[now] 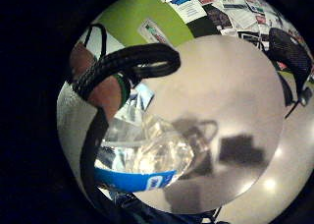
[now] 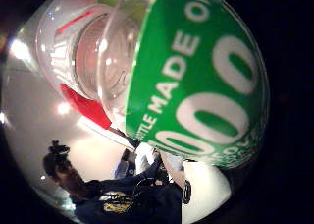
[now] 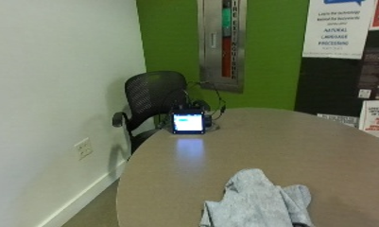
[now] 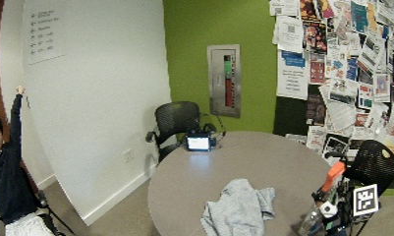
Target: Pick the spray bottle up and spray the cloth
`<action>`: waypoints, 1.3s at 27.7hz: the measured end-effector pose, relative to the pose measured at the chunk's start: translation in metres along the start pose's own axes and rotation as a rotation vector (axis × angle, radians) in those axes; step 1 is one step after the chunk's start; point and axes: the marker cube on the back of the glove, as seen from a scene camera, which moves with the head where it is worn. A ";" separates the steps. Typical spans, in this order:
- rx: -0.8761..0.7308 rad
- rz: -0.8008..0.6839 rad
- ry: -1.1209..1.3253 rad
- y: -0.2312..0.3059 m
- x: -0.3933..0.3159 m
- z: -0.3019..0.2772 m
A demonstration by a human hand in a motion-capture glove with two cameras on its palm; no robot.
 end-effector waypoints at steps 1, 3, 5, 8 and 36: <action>0.015 -0.012 0.035 -0.006 -0.010 -0.002; 0.045 -0.049 0.108 -0.020 -0.036 -0.004; 0.066 -0.082 0.186 -0.027 -0.060 -0.003; 0.069 -0.104 0.296 -0.024 -0.076 0.003; 0.022 -0.452 1.304 -0.067 -0.076 0.070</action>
